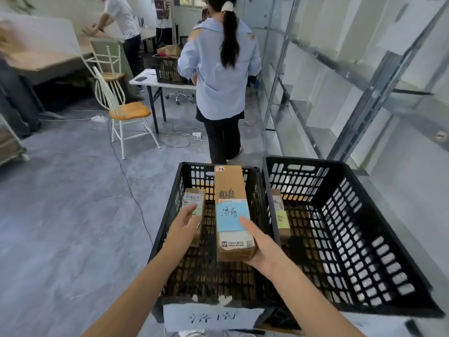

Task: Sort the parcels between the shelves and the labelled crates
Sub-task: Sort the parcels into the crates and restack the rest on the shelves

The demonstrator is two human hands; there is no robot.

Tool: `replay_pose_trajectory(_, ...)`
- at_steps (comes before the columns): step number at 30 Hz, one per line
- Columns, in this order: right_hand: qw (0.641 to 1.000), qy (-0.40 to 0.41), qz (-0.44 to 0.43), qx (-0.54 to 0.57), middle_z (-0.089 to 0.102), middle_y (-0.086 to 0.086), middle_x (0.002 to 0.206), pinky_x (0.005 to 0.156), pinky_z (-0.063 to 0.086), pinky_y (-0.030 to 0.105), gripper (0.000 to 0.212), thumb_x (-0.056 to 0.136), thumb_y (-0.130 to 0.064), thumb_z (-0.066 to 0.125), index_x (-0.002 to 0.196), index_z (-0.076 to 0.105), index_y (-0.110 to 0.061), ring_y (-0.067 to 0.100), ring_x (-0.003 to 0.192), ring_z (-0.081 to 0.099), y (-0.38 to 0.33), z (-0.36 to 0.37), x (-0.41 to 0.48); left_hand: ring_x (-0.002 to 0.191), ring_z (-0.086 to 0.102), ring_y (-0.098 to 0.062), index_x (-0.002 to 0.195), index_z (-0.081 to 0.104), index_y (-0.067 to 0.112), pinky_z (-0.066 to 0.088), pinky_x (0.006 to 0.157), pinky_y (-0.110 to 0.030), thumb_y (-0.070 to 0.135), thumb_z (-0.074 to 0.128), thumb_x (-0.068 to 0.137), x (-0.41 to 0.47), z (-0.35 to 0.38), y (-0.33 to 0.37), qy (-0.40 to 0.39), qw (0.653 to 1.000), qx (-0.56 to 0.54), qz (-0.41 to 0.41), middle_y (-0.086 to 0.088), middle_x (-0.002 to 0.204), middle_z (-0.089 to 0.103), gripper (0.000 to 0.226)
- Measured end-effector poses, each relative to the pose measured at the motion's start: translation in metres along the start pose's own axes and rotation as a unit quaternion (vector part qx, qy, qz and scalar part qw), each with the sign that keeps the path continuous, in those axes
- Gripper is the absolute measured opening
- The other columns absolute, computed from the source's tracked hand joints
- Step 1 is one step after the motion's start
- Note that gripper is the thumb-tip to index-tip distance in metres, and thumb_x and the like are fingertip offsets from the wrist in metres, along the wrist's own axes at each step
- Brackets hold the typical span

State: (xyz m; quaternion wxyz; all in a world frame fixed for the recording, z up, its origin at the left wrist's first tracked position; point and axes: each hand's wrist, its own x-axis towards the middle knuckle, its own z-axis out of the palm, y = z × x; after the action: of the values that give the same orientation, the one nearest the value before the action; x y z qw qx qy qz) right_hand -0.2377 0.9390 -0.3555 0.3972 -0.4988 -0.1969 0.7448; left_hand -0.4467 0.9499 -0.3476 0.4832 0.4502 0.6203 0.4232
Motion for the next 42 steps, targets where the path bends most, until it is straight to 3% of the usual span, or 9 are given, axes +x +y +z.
replay_pose_trajectory(6,0.999,0.026,0.039,0.005,0.071,0.019,0.118,0.107,0.045,0.053,0.059,0.073,-0.034,0.082,0.124,0.066,-0.009,0.035,0.112,0.068,-0.004,0.015,0.061,0.128,0.054,-0.022,0.142,0.048,0.023,0.046,0.106,-0.050,0.022,0.053,0.100,0.056,0.001,-0.012,-0.030,0.999,0.016,-0.020,-0.002,0.143,0.054,0.042)
replay_pose_trajectory(11,0.995,0.064,0.081,-0.008,0.075,0.014,0.110,0.095,0.051,0.050,0.043,0.084,-0.034,0.076,0.120,0.068,-0.013,0.033,0.106,0.070,0.005,0.019,0.100,0.117,0.061,-0.027,0.136,0.051,0.025,0.054,0.095,-0.051,0.021,0.051,0.101,0.097,-0.001,-0.021,-0.024,0.999,-0.003,-0.031,-0.006,0.134,0.058,0.035)
replay_pose_trajectory(14,0.986,0.092,0.121,-0.063,0.076,0.012,0.105,0.107,0.035,0.058,0.042,0.082,-0.039,0.077,0.116,0.070,-0.015,0.034,0.108,0.066,0.012,0.020,0.120,0.117,0.062,-0.025,0.136,0.053,0.021,0.056,0.093,-0.049,0.021,0.051,0.101,0.109,0.002,-0.029,-0.019,0.999,-0.003,-0.031,-0.005,0.135,0.058,0.035)
replay_pose_trajectory(17,0.981,0.102,0.135,-0.099,0.074,0.014,0.111,0.101,0.037,0.063,0.053,0.081,-0.041,0.079,0.123,0.065,-0.013,0.036,0.109,0.064,0.017,0.018,0.142,0.108,0.065,-0.018,0.137,0.052,0.021,0.061,0.075,-0.031,0.022,0.051,0.101,0.116,0.006,-0.039,-0.008,0.998,-0.005,-0.058,-0.003,0.136,0.057,0.036)
replay_pose_trajectory(21,0.979,0.078,0.133,-0.131,0.076,0.007,0.108,0.098,0.048,0.060,0.053,0.080,-0.046,0.079,0.122,0.067,-0.017,0.029,0.110,0.065,0.030,0.004,0.156,0.087,0.059,0.001,0.137,0.052,0.021,0.047,0.049,-0.007,0.020,0.051,0.101,0.124,0.012,-0.049,-0.004,0.997,0.001,-0.076,-0.002,0.138,0.054,0.035)
replay_pose_trajectory(31,0.977,0.104,0.121,-0.142,0.071,0.000,0.118,0.099,0.046,0.061,0.059,0.086,-0.044,0.073,0.141,0.053,-0.034,0.025,0.114,0.061,0.059,-0.009,0.174,0.116,0.041,-0.001,0.138,0.052,0.023,0.037,0.056,0.001,0.016,0.050,0.099,0.125,0.009,-0.059,0.024,0.997,0.039,-0.063,0.002,0.150,0.046,0.039)
replay_pose_trajectory(36,0.972,0.125,0.109,-0.166,0.069,-0.004,0.114,0.088,0.055,0.054,0.058,0.089,-0.046,0.069,0.143,0.050,-0.036,0.022,0.106,0.062,0.063,-0.003,0.177,0.100,0.050,0.001,0.137,0.054,0.021,0.038,0.052,0.005,0.012,0.051,0.099,0.125,0.012,-0.062,0.027,0.997,0.021,-0.062,0.000,0.150,0.045,0.039)
replay_pose_trajectory(39,0.966,0.156,0.096,-0.185,0.067,-0.001,0.116,0.081,0.058,0.049,0.057,0.092,-0.044,0.067,0.145,0.049,-0.034,0.023,0.103,0.062,0.065,0.000,0.178,0.109,0.046,-0.003,0.137,0.053,0.021,0.039,0.053,0.004,0.012,0.051,0.099,0.123,0.013,-0.061,0.025,0.998,0.030,-0.054,0.001,0.150,0.045,0.040)
replay_pose_trajectory(42,0.954,0.186,0.069,-0.223,0.067,-0.001,0.111,0.073,0.061,0.044,0.057,0.092,-0.047,0.066,0.144,0.051,-0.031,0.017,0.094,0.064,0.068,0.001,0.178,0.094,0.054,0.002,0.138,0.052,0.022,0.043,0.052,-0.001,0.011,0.051,0.099,0.119,0.014,-0.059,0.015,0.998,0.036,-0.046,0.001,0.148,0.046,0.041)
